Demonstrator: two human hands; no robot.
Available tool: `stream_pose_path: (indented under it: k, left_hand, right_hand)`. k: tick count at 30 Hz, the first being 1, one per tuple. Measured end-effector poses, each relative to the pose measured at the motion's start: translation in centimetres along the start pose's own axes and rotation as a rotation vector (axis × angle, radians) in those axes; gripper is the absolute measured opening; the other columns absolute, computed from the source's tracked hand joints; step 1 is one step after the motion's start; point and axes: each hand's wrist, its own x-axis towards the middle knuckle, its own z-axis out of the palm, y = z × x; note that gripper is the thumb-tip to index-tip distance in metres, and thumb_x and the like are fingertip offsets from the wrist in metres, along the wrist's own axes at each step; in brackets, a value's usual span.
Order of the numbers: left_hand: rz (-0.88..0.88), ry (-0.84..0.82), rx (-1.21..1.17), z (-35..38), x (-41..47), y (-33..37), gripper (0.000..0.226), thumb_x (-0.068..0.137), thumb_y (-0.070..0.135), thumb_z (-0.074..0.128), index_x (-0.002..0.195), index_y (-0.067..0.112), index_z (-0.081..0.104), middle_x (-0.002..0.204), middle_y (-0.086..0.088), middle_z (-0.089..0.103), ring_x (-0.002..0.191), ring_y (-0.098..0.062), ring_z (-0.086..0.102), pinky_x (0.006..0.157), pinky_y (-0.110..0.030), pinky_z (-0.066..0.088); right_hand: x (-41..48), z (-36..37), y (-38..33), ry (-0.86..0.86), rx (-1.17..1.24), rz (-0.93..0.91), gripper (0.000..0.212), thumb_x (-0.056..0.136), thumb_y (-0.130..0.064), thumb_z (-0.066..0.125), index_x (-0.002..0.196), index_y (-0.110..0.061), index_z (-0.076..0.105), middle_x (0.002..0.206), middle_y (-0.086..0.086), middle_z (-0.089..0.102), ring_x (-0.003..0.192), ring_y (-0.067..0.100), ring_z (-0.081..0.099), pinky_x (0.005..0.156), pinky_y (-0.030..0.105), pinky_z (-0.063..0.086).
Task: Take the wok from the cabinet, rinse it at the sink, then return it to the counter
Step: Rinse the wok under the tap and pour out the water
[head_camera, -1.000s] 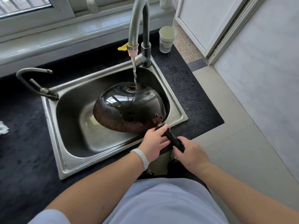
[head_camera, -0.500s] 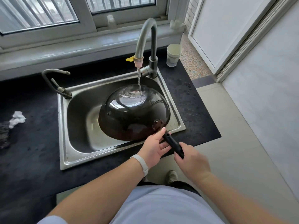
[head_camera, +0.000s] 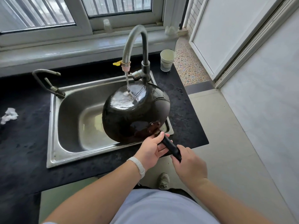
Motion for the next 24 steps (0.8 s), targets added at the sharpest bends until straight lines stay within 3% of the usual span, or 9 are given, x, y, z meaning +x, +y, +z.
stream_pose_path:
  k: [2,5,11,20,24]
  left_hand:
    - [0.005,-0.01,0.012,0.4,0.1,-0.1,0.019,0.101,0.019,0.054,0.105,0.006,0.067,0.098,-0.008,0.073,0.103,-0.028,0.07,0.091,-0.042,0.056]
    - [0.006,-0.034,0.056,1.1,0.0,0.0,0.017,0.102,0.018,0.052,0.104,0.008,0.066,0.104,-0.006,0.073,0.103,-0.028,0.071,0.091,-0.043,0.055]
    - [0.001,-0.058,0.121,1.7,-0.1,0.6,0.016,0.103,0.016,0.05,0.111,0.01,0.062,0.11,-0.005,0.073,0.1,-0.028,0.072,0.089,-0.042,0.057]
    - [0.009,-0.053,0.069,0.8,-0.9,0.2,0.017,0.102,0.014,0.05,0.102,0.008,0.066,0.097,-0.006,0.076,0.101,-0.029,0.071,0.091,-0.044,0.055]
    - [0.029,-0.006,0.038,-0.2,-1.3,1.0,0.014,0.102,0.014,0.051,0.104,0.008,0.064,0.104,-0.009,0.073,0.101,-0.029,0.071,0.09,-0.044,0.056]
  right_hand:
    - [0.0,-0.7,0.1,-0.037,0.035,0.084,0.036,0.072,-0.029,0.088,0.103,-0.02,0.071,0.079,-0.003,0.064,0.063,0.028,0.065,0.047,0.034,0.046]
    - [0.4,-1.7,0.1,-0.245,0.13,0.226,0.017,0.092,-0.038,0.064,0.103,-0.027,0.059,0.092,-0.007,0.06,0.079,0.021,0.057,0.064,0.034,0.044]
    - [0.9,-2.3,-0.1,-0.414,0.3,0.296,0.02,0.093,-0.03,0.059,0.091,-0.024,0.039,0.08,0.002,0.058,0.068,0.02,0.055,0.049,0.03,0.032]
    - [0.7,-2.2,-0.2,-0.453,0.25,0.267,0.014,0.093,-0.035,0.057,0.097,-0.029,0.045,0.084,-0.002,0.06,0.074,0.023,0.055,0.058,0.034,0.039]
    - [1.4,-1.9,-1.2,-0.48,0.264,0.207,0.01,0.092,-0.034,0.057,0.098,-0.028,0.051,0.082,-0.007,0.06,0.074,0.017,0.057,0.06,0.032,0.044]
